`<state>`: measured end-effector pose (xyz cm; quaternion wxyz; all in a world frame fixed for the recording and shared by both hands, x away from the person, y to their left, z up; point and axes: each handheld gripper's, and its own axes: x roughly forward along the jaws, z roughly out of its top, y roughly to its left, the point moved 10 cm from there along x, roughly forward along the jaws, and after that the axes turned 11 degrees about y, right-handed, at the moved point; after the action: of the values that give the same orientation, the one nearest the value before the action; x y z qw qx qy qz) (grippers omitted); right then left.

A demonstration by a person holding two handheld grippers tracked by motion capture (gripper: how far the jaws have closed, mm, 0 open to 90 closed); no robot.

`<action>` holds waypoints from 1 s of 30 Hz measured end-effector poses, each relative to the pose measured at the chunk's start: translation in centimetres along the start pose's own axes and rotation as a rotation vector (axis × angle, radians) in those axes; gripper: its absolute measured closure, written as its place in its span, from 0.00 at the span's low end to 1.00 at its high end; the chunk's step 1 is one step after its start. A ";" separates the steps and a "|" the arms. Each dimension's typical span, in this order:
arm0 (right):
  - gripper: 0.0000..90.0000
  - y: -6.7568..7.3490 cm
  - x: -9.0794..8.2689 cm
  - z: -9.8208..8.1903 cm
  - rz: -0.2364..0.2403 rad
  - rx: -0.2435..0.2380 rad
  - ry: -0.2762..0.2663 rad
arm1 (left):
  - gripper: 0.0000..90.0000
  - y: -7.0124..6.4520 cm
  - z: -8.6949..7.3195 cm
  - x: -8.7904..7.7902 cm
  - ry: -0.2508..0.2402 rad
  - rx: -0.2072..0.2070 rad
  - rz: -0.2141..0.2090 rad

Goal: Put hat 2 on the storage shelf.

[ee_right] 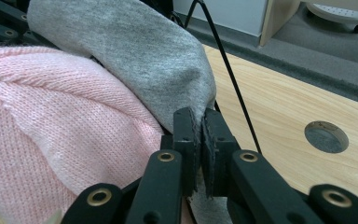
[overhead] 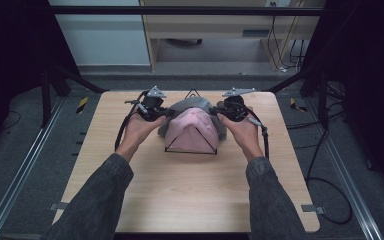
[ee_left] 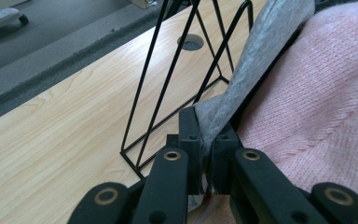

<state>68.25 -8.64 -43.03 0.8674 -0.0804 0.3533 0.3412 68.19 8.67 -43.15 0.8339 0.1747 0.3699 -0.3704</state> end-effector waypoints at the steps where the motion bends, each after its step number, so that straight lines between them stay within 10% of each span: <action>1: 0.95 0.1 0.0 0.0 -0.002 -0.003 0.000 | 0.96 0.1 -0.1 0.0 -0.004 -0.005 -0.004; 20: 0.61 -0.3 -2.0 -0.4 -0.068 0.006 -0.006 | 0.76 0.7 -0.5 -1.6 -0.033 -0.015 0.032; 30: 0.43 -0.2 -4.1 -0.3 -0.094 0.013 -0.031 | 0.46 0.3 -0.5 -3.4 -0.050 -0.003 0.069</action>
<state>66.07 -11.08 -40.51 0.8884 -0.0858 0.3378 0.2988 66.65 10.84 -40.90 0.8553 0.1770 0.3434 -0.3452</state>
